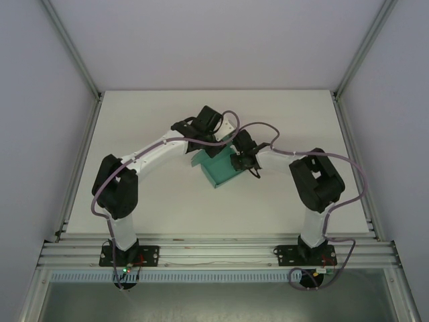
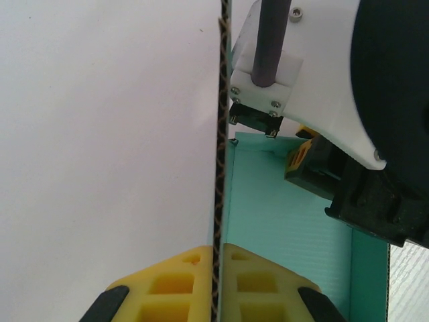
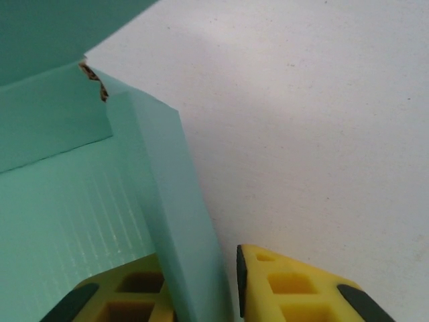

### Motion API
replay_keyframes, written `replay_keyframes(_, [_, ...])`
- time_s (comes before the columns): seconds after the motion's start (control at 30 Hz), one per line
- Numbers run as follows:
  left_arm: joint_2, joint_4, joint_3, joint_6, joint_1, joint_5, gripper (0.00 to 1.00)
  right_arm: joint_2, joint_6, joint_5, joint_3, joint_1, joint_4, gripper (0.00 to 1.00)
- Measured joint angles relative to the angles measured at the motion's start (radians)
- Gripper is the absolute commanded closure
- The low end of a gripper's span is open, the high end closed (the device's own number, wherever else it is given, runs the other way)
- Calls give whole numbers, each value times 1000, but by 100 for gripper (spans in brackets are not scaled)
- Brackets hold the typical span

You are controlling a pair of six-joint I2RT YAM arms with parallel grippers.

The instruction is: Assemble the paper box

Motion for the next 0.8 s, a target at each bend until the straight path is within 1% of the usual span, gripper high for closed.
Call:
replay_keyframes(0.1, [0, -1, 0, 19, 0, 1, 100, -6, -10, -11, -6, 2, -9, 99])
replay_keyframes(0.27, [1, -7, 6, 30, 0, 0, 100, -9, -7, 2, 3, 10, -35, 100])
replay_keyframes(0.37, [1, -6, 7, 30, 1, 0, 100, 0, 14, 71, 21, 32, -60, 100])
replay_keyframes(0.4, [1, -4, 8, 29, 2, 0, 87, 0, 21, 96, 23, 42, -67, 100])
replay_keyframes(0.47, [1, -3, 8, 18, 3, -12, 48, -1, 48, 129, 23, 54, -80, 100])
replay_keyframes(0.5, [0, -5, 8, 8, 6, -15, 32, 0, 58, 140, 23, 53, -90, 100])
replay_keyframes(0.53, [-3, 0, 8, -8, 11, -23, 12, 0, 73, 150, 23, 45, -105, 100])
replay_keyframes(0.57, [-8, 3, 8, -22, 15, -30, 0, -2, 83, 153, 23, 40, -109, 100])
replay_keyframes(0.7, [-92, 27, -36, -81, 29, -76, 0, -6, 113, 132, 21, 20, -116, 100])
replay_keyframes(0.8, [-254, 85, -171, -122, 56, -86, 0, -27, 122, 82, 7, 3, -116, 100])
